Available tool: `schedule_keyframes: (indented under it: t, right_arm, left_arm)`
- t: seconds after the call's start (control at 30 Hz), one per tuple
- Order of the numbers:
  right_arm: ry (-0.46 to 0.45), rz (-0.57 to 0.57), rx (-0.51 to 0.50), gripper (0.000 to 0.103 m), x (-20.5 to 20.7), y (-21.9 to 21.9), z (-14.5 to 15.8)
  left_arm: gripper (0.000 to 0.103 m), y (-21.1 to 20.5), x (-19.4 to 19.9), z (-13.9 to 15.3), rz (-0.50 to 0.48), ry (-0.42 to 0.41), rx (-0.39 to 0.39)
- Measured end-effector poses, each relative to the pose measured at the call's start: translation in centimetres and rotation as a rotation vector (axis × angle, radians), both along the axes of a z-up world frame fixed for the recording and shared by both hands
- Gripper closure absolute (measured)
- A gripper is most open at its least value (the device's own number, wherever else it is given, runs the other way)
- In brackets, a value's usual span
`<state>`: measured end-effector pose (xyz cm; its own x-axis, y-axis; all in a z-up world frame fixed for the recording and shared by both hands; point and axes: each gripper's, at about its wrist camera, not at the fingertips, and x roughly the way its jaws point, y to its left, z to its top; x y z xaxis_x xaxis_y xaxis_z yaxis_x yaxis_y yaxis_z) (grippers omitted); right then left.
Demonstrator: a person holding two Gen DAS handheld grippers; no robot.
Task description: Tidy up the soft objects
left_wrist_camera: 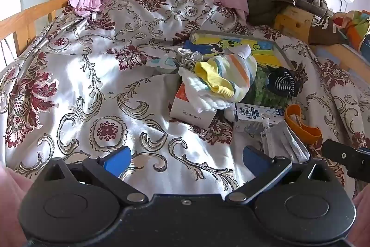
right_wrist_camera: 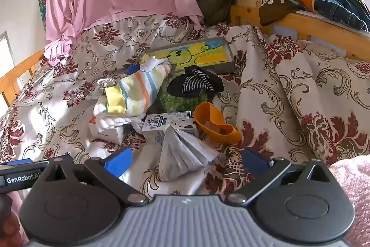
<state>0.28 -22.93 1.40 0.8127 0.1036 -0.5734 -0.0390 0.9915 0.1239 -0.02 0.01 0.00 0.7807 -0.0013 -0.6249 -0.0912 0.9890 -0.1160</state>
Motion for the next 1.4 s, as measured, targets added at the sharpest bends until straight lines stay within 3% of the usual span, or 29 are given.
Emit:
schedule_keyframes:
  t: [1.4]
  right_arm:
    - [0.004, 0.0, 0.003, 0.0, -0.01, 0.0, -0.05]
  left_arm:
    - [0.001, -0.03, 0.01, -0.01, 0.001, 0.003, 0.009]
